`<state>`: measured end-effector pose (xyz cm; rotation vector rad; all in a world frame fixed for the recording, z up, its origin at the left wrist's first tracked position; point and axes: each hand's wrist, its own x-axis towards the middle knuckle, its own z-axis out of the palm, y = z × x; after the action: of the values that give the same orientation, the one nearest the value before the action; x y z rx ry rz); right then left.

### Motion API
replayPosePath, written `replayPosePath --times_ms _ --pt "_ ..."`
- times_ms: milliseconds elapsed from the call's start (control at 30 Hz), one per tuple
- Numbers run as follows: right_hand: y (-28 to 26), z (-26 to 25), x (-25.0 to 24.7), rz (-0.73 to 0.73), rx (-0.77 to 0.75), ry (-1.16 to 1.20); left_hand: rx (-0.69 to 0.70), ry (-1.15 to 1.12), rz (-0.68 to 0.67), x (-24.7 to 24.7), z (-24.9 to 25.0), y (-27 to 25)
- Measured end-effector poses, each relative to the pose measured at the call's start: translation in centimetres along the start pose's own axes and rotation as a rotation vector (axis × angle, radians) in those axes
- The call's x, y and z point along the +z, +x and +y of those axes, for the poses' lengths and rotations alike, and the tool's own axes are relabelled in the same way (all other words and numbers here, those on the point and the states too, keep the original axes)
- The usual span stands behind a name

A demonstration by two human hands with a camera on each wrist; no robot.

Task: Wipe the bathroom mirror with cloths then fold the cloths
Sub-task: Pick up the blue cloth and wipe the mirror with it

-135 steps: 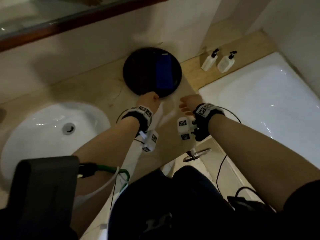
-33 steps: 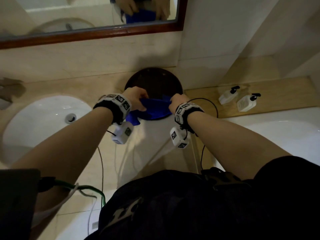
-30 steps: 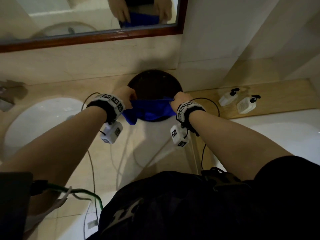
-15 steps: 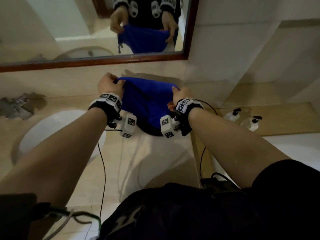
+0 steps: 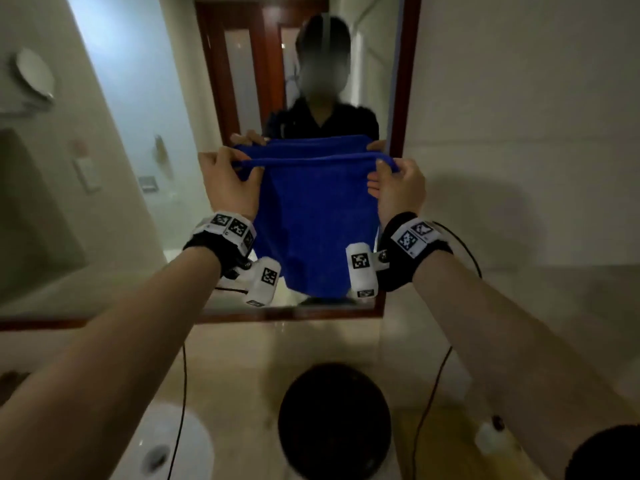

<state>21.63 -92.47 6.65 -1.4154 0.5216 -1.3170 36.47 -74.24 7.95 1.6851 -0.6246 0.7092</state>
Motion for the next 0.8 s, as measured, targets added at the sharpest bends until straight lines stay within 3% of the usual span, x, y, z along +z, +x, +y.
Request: replayPosePath --times_ms 100,233,267,367,400,500,567,700,800 --pt "3.4 -4.6 1.4 0.037 -0.219 -0.041 0.145 -0.084 0.129 0.3 3.7 5.1" --pt "6.1 -5.6 2.3 -0.038 -0.346 -0.143 0.231 -0.091 0.119 1.2 5.8 8.8" --pt "9.8 -9.2 4.2 -0.063 -0.474 -0.170 0.291 -0.111 0.178 1.7 8.4 13.4" --pt "9.0 -6.4 4.1 -0.286 -0.519 -0.388 0.314 -0.014 0.125 2.9 7.9 12.4" --pt "9.1 -5.8 4.6 -0.321 -0.605 -0.466 0.365 0.005 0.087 3.8 7.8 12.5" --pt "10.0 -5.0 6.8 -0.195 -0.769 -0.751 0.481 0.221 -0.009 6.6 7.7 12.4" --pt "10.4 -5.3 8.2 -0.071 -0.771 -0.863 0.521 0.444 -0.003 8.1 7.4 12.5" --pt "13.0 -9.0 10.6 0.121 -0.880 -0.901 0.524 0.606 0.034 8.4 9.5 16.4" --pt "16.4 -14.0 11.8 0.135 -0.928 -0.896 0.556 0.680 0.025 6.9 13.3 21.3"
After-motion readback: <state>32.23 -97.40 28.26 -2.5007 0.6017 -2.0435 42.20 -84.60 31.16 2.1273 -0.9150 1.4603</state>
